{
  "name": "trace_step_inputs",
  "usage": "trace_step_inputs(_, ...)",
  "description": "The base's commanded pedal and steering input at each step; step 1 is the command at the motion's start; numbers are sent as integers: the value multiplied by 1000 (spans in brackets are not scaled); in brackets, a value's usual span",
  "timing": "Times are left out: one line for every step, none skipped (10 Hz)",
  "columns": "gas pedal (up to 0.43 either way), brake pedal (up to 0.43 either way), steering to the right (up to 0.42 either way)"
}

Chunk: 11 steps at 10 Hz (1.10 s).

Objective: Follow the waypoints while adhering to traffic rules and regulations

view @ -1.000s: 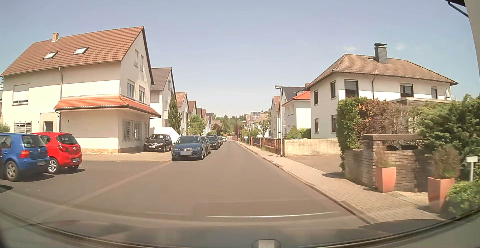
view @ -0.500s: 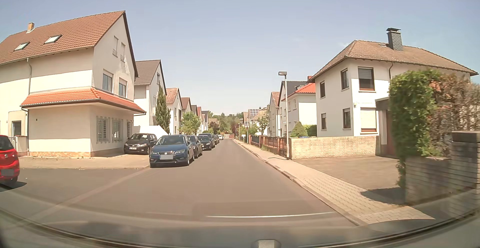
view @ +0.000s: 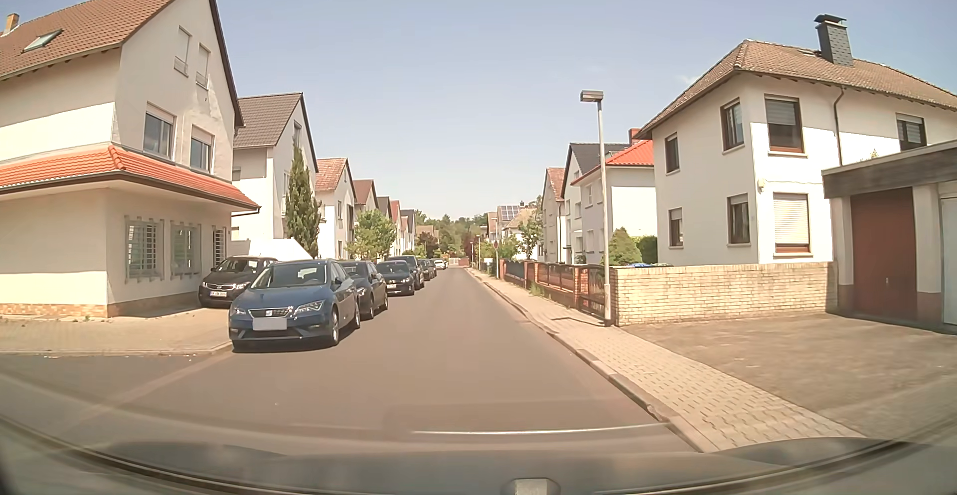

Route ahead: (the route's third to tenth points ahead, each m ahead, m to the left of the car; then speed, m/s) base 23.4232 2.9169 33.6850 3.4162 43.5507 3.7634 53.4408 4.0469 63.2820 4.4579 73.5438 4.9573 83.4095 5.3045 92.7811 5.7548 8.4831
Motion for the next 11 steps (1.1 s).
trace_step_inputs(138, 0, -7)
trace_step_inputs(138, 0, -8)
trace_step_inputs(138, 0, -9)
trace_step_inputs(138, 0, -10)
trace_step_inputs(138, 0, -10)
trace_step_inputs(138, 0, -10)
trace_step_inputs(138, 0, -10)
trace_step_inputs(138, 0, -12)
trace_step_inputs(138, 0, -15)
trace_step_inputs(138, 0, -18)
trace_step_inputs(138, 0, -24)
